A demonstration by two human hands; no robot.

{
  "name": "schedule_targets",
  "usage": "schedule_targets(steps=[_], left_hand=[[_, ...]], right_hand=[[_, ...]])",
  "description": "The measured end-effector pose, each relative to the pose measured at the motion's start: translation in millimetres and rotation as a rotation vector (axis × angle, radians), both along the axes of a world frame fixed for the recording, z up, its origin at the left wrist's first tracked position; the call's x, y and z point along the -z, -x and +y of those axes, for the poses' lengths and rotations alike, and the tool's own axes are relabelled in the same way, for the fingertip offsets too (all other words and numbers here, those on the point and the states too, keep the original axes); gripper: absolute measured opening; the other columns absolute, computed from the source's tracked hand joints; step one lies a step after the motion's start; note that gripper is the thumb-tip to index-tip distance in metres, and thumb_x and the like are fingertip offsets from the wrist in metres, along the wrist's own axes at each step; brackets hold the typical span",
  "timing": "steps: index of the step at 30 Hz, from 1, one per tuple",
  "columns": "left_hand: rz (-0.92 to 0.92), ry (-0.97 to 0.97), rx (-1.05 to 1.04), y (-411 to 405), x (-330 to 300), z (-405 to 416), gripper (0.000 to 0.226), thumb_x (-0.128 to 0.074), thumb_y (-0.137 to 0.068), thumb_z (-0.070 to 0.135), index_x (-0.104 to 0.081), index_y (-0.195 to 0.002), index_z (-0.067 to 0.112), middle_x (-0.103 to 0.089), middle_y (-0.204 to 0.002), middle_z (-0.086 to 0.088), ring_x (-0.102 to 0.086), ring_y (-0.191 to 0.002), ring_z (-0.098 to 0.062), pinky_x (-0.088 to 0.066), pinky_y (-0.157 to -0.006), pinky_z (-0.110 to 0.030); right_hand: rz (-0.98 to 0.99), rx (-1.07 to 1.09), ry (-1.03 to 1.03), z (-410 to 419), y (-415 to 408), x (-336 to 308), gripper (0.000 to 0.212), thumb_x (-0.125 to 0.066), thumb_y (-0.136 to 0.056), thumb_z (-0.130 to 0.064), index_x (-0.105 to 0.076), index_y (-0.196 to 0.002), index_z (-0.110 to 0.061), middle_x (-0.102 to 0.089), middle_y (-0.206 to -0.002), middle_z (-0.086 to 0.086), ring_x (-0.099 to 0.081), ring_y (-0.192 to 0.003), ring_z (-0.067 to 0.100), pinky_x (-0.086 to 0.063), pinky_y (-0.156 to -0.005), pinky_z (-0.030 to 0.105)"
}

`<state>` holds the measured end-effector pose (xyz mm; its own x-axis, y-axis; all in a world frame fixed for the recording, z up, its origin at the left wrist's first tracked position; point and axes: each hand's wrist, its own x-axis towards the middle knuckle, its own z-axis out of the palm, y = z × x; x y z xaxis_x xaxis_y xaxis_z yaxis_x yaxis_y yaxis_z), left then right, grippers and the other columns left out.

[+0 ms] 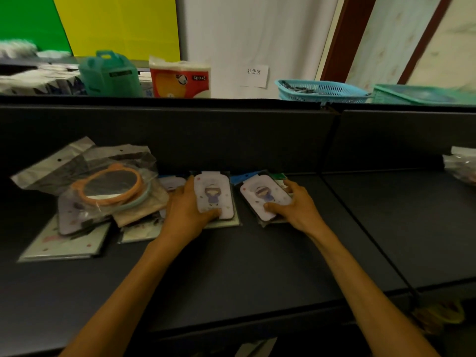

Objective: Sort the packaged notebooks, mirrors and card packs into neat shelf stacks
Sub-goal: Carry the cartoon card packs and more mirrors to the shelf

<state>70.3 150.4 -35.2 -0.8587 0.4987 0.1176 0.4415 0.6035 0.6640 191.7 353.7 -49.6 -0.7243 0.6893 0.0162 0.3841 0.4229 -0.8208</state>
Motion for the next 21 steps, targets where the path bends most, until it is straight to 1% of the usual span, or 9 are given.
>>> schedule_targets(steps=[2, 5, 8, 10, 12, 14, 15, 18, 21], left_hand=[[-0.031, -0.012, -0.003, -1.6, -4.9, -0.9, 0.086, -0.08, -0.071, 0.025, -0.031, -0.141, 0.016, -0.049, -0.137, -0.007, -0.048, -0.123, -0.024, -0.039, -0.1, -0.035], [-0.133, -0.065, 0.002, 3.5, -6.8, -3.1, 0.089, -0.08, -0.071, 0.022, -0.028, -0.143, 0.013, -0.052, -0.136, -0.008, -0.051, -0.122, -0.024, -0.041, -0.099, -0.036], [-0.178, -0.123, 0.047, 7.6, -5.8, -7.1, 0.067, -0.077, -0.074, 0.02, -0.044, -0.131, 0.015, -0.057, -0.13, -0.007, -0.056, -0.116, -0.023, -0.046, -0.091, -0.033], [-0.206, -0.17, 0.088, 6.5, -4.9, -8.8, 0.056, -0.073, -0.08, 0.018, -0.046, -0.128, 0.016, -0.058, -0.129, -0.008, -0.057, -0.114, -0.023, -0.048, -0.086, -0.031], [-0.248, -0.239, 0.125, 6.2, -2.6, -10.4, 0.05, -0.067, -0.084, 0.018, -0.044, -0.129, 0.017, -0.057, -0.128, -0.006, -0.059, -0.106, -0.018, -0.05, -0.069, -0.021], [-0.303, -0.318, 0.157, 2.5, -2.6, -11.4, 0.046, -0.063, -0.088, 0.017, -0.043, -0.129, 0.018, -0.057, -0.125, -0.003, -0.059, -0.093, -0.011, -0.047, -0.051, -0.016], [-0.34, -0.358, 0.174, 0.9, -1.4, -10.9, 0.045, -0.062, -0.088, 0.014, -0.042, -0.129, 0.017, -0.057, -0.122, -0.002, -0.06, -0.087, -0.009, -0.048, -0.047, -0.015], [-0.43, -0.465, 0.206, -7.7, -1.3, -8.9, 0.044, -0.06, -0.088, 0.008, -0.041, -0.126, 0.019, -0.053, -0.113, 0.001, -0.059, -0.076, -0.006, -0.05, -0.045, -0.015], [-0.475, -0.529, 0.26, -18.9, -2.4, -3.5, 0.046, -0.06, -0.087, 0.006, -0.039, -0.124, 0.025, -0.052, -0.114, 0.004, -0.062, -0.084, -0.011, -0.054, -0.049, -0.02]], right_hand=[[0.003, -0.007, 0.025, 0.3, -3.3, -0.3, 0.08, -0.08, -0.072, -0.027, -0.04, -0.14, -0.014, -0.042, -0.138, 0.009, -0.051, -0.114, 0.021, -0.045, -0.088, 0.026], [0.046, -0.031, 0.067, -4.5, -8.8, -2.5, 0.06, -0.077, -0.077, -0.019, -0.05, -0.13, -0.011, -0.053, -0.121, 0.004, -0.054, -0.097, 0.013, -0.045, -0.067, 0.013], [0.089, 0.001, 0.152, -10.4, -13.4, -2.3, 0.046, -0.07, -0.083, -0.019, -0.049, -0.123, -0.013, -0.057, -0.116, 0.005, -0.059, -0.095, 0.016, -0.048, -0.062, 0.017], [0.12, 0.024, 0.193, -14.3, -18.3, -3.2, 0.033, -0.062, -0.089, -0.019, -0.047, -0.119, -0.014, -0.06, -0.113, 0.007, -0.062, -0.087, 0.018, -0.049, -0.054, 0.021], [0.164, 0.039, 0.251, -17.1, -27.5, -5.5, 0.024, -0.054, -0.094, -0.016, -0.046, -0.117, -0.014, -0.061, -0.108, 0.007, -0.063, -0.079, 0.017, -0.05, -0.047, 0.023], [0.212, 0.047, 0.299, -18.9, -40.8, -6.6, 0.021, -0.051, -0.096, -0.012, -0.046, -0.116, -0.013, -0.062, -0.105, 0.005, -0.066, -0.079, 0.016, -0.054, -0.048, 0.026], [0.235, 0.057, 0.313, -19.0, -48.5, -6.7, 0.022, -0.051, -0.095, -0.011, -0.046, -0.116, -0.012, -0.063, -0.106, 0.005, -0.068, -0.08, 0.016, -0.056, -0.05, 0.028], [0.301, 0.1, 0.33, -16.6, -73.7, -4.5, 0.026, -0.053, -0.094, -0.007, -0.046, -0.118, -0.012, -0.064, -0.105, 0.0, -0.07, -0.081, 0.014, -0.059, -0.054, 0.032], [0.368, 0.123, 0.318, -10.4, -100.5, -3.6, 0.035, -0.055, -0.092, -0.003, -0.044, -0.124, -0.013, -0.064, -0.108, -0.001, -0.07, -0.086, 0.015, -0.059, -0.055, 0.035]])
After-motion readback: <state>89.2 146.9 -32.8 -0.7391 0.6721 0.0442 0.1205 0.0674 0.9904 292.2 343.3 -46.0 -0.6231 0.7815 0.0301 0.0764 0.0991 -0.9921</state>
